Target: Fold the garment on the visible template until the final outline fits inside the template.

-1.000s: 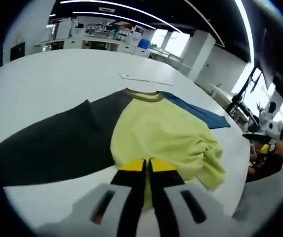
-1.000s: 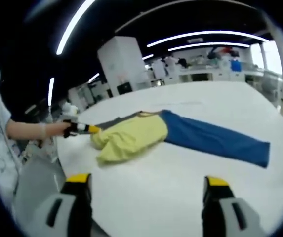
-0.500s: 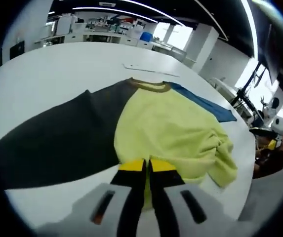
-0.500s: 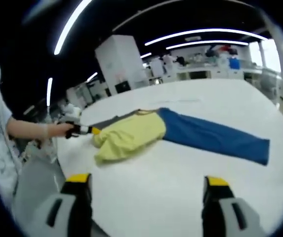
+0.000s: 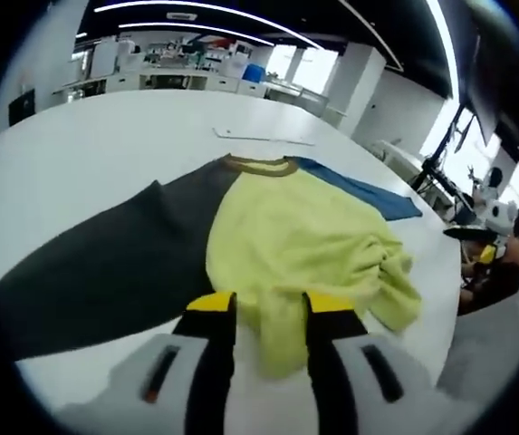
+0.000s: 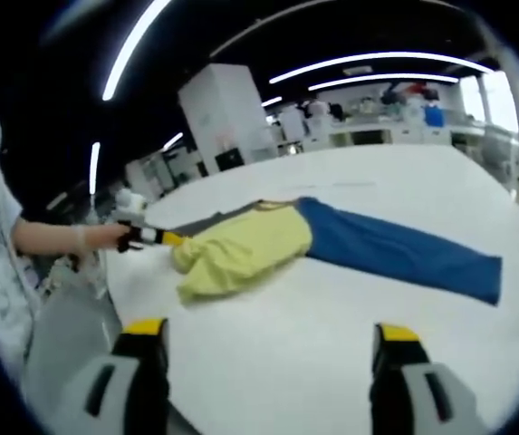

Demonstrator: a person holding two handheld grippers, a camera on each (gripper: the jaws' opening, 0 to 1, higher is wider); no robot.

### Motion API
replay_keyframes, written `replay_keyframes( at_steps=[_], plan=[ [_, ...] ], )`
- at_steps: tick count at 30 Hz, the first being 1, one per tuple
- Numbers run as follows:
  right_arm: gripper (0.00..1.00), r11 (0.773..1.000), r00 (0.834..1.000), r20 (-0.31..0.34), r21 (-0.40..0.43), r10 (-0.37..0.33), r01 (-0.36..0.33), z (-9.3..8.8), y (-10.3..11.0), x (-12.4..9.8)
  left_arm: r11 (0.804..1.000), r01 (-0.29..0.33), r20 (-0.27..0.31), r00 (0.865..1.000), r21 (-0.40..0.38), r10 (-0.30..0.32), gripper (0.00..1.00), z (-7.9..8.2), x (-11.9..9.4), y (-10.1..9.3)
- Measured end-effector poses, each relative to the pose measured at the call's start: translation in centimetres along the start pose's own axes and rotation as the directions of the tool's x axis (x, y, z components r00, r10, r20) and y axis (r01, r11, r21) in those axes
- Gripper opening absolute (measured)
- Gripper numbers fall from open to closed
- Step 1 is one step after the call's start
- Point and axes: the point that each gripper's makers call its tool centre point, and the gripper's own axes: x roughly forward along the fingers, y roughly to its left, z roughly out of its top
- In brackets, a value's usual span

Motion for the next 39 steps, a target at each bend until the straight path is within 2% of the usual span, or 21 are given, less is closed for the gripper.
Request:
replay_keyframes(
  at_steps=[4, 8, 17, 25, 32, 39],
  plan=[
    [0.93, 1.000, 1.000, 0.003, -0.001, 0.006, -0.006, 0.1, 0.2, 0.2, 1.000, 0.017, 0.002, 1.000, 0.025, -0.017, 0.43, -0.2, -1.0, -0.1],
    [0.93, 1.000, 1.000, 0.005, -0.002, 0.012, -0.012, 0.1, 0.5, 0.3, 0.999, 0.041, 0.001, 0.999, 0.035, -0.041, 0.44, -0.4, -1.8, -0.4],
    [0.93, 1.000, 1.000, 0.007, 0.002, 0.016, -0.016, -0.2, 0.6, 0.4, 0.995, 0.077, -0.062, 0.995, 0.069, -0.073, 0.46, -2.6, -2.6, -0.5],
    [0.93, 1.000, 1.000, 0.006, 0.009, 0.012, -0.012, -0.3, 0.6, 0.2, 0.992, 0.081, -0.119, 0.991, 0.092, -0.070, 0.33, -4.9, -2.1, -0.6],
    [0.93, 1.000, 1.000, 0.003, 0.014, 0.008, -0.008, -0.5, 0.6, 0.0, 0.992, 0.085, -0.111, 0.991, 0.090, -0.075, 0.23, -4.8, -2.0, -0.7],
    [0.93, 1.000, 1.000, -0.003, 0.012, 0.010, -0.010, -0.7, 0.8, 0.2, 0.994, 0.086, -0.109, 0.991, 0.074, -0.078, 0.06, -4.9, -2.5, -1.0]
  ],
)
